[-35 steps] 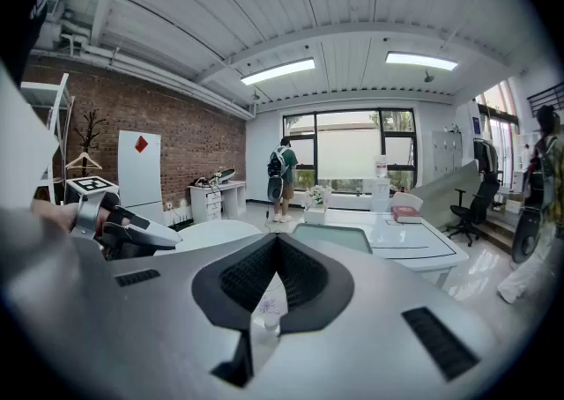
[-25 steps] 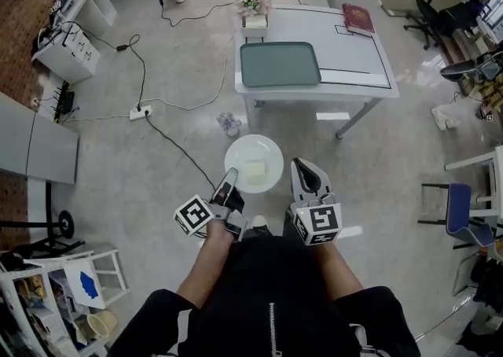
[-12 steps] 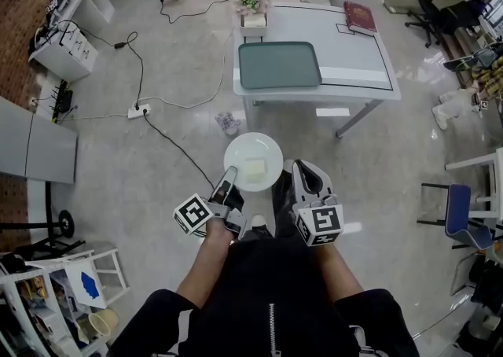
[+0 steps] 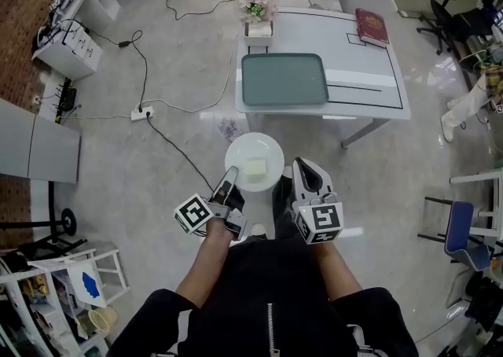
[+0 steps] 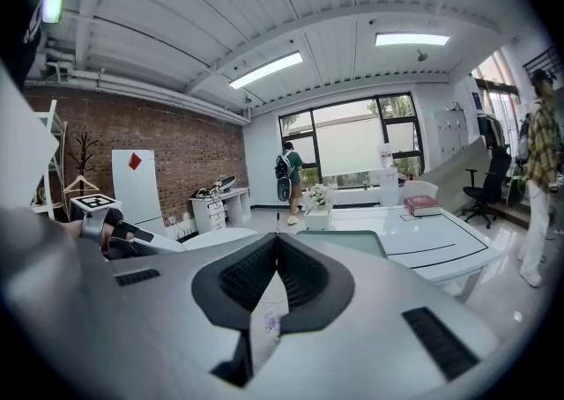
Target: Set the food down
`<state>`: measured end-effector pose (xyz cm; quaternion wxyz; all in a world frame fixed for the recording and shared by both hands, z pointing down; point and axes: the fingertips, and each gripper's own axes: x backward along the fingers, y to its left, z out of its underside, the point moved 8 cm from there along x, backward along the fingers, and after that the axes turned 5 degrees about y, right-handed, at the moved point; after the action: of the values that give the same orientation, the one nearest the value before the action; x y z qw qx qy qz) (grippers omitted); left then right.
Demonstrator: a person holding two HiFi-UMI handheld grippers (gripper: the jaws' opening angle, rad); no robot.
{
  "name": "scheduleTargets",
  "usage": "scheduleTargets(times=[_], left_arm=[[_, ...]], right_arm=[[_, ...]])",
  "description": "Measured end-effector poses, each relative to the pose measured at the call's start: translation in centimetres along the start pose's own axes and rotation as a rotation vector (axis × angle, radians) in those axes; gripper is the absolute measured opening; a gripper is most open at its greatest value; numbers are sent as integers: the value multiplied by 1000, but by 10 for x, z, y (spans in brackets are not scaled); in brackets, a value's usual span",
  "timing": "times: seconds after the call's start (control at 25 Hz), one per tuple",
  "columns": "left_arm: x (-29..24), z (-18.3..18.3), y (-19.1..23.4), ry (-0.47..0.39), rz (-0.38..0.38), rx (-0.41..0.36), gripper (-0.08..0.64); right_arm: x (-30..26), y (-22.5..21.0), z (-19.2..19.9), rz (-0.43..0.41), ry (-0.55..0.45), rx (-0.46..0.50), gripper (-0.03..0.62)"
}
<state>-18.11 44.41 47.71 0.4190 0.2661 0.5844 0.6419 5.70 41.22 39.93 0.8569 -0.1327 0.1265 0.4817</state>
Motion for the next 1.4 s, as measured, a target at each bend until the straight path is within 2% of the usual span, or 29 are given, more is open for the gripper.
scheduleTargets(times=[0.4,0.8,0.96,1.16,1.4], left_arm=[[-100,-46,-19,-58,-36,11,14],[-134,-55,-22,-107,-62,18,14],[-177,-68,-20,-128,-69,34,14],[-209,-75,-20,-139,-79,50,14],[-234,-86,-15,-135,-88,59,14]], right_arm=[[-101,-79,-53,-82,15,-11,9],[-137,-113,-63,-133,24,-15,9],[-171,-150,-75,-149,34,-15,9],[-194,-185,-82,-144,41,-16,9],[-215,-200,-79,-144,68,-31,9]])
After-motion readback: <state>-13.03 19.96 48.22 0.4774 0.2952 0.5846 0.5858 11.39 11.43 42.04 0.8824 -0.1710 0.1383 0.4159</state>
